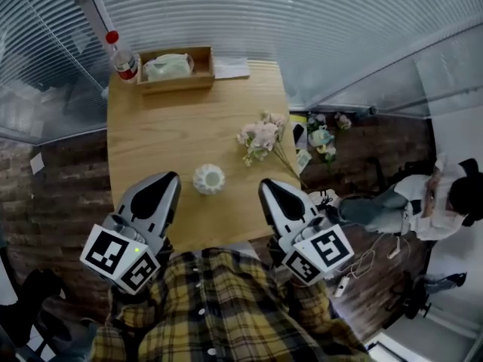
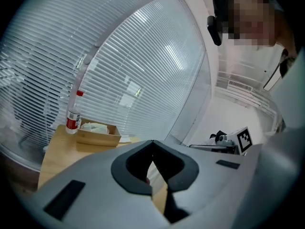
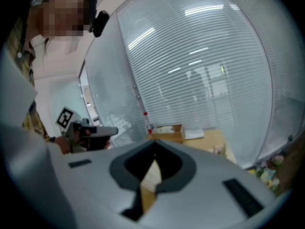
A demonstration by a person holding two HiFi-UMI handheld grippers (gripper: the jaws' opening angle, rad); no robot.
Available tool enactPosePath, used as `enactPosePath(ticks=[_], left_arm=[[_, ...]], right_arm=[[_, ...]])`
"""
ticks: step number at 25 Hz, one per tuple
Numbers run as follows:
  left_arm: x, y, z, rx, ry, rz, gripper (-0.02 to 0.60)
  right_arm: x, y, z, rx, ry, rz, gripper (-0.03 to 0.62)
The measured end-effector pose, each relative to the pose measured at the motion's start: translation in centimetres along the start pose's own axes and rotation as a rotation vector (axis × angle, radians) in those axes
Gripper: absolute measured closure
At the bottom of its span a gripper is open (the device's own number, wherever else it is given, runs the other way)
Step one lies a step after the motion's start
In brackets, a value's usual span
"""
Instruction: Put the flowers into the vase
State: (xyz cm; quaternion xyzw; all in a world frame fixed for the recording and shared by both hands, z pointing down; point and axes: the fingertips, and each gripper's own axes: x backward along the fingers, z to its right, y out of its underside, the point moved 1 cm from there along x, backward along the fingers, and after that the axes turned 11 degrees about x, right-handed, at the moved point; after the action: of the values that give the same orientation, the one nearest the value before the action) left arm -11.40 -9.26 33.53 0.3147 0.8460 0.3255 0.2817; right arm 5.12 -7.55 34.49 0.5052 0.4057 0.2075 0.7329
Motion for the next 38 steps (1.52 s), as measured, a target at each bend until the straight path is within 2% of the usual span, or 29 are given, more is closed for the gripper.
enactPosePath(ticks=[10, 20, 25, 38], left_arm=[[-0.4, -0.9, 0.5, -0.017, -0.031, 0.038, 0.571], [-0.2, -0.6, 0.6, -0.005, -0.061, 0.054, 0.571], [0.1, -0.5, 0.1, -0.001, -0.074, 0.055, 0.571], [1.4, -0.1, -1.1, 0.009, -0.126, 0.053, 0.571]], right_arm=[[0.0, 0.9, 3.4, 0.051, 0.012, -0.049, 0.58], [-0.1, 3.2, 7.3, 0.076, 0.009, -0.18, 0.576], [-0.6, 5.2, 8.9, 0.111, 0.003, -0.276, 0.513], [-2.1, 11.2, 13.6, 0.157, 0.012, -0.481, 0.414]])
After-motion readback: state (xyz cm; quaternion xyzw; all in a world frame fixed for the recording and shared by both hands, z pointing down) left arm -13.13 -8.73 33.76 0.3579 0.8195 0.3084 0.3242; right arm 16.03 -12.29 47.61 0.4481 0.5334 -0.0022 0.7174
